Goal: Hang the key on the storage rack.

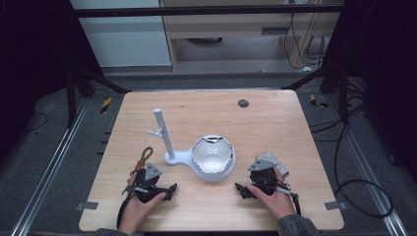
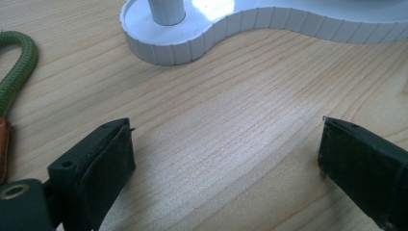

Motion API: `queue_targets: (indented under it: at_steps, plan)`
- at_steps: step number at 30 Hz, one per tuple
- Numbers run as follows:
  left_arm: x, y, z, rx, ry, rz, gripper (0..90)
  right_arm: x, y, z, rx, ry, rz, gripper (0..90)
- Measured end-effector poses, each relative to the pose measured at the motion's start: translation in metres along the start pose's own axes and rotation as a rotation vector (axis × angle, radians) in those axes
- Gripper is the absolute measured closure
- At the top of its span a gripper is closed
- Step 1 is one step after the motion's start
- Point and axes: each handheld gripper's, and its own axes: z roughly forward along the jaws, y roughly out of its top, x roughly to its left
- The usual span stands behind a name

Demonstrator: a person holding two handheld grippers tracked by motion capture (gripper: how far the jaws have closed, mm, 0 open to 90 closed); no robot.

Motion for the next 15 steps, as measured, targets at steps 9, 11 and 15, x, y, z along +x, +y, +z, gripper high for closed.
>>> queue_targets:
  at_steps: [9,11,15]
  plan:
    - [0.003,0.0,-0.001,-0.005,-0.032,0.001,2.7,-0.001,0.001,0.0,-0.001,-0.001,-0.001,0.4]
    - [0.005,0.001,-0.006,-0.017,-0.053,-0.002,4.5,0.0,0.0,0.0,-0.002,-0.002,0.0,0.6]
    - [0.008,0.003,-0.016,-0.03,-0.04,0.007,5.7,0.0,0.0,0.0,-0.002,-0.004,0.0,0.6]
